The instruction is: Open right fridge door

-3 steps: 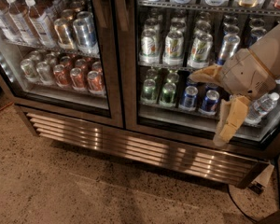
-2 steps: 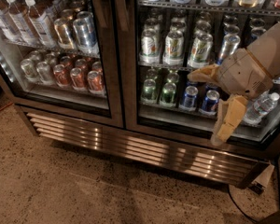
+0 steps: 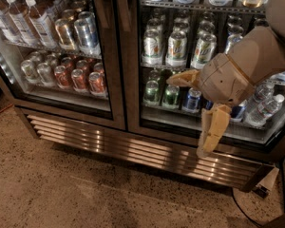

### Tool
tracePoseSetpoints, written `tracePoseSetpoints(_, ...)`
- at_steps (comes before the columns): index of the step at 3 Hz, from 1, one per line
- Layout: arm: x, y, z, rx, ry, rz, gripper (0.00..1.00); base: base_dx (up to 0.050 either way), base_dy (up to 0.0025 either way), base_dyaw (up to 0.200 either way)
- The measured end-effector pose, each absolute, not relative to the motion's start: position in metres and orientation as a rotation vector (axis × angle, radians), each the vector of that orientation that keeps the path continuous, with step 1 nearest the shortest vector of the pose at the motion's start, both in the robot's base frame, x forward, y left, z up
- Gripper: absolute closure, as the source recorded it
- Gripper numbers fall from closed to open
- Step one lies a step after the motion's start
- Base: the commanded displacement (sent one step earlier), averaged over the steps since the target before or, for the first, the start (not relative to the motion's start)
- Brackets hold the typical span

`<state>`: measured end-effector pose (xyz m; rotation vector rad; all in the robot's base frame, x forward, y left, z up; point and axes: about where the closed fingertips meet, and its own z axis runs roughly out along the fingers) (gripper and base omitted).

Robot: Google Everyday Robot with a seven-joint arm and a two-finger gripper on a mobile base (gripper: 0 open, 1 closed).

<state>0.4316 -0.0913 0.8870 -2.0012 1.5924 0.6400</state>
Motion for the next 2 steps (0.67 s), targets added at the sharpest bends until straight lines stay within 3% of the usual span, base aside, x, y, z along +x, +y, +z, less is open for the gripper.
tracePoseSetpoints(2,0.4180,-0.0646,0.8892,-2.080,1.531,0.614,0.00,0.000,0.00000,0.000)
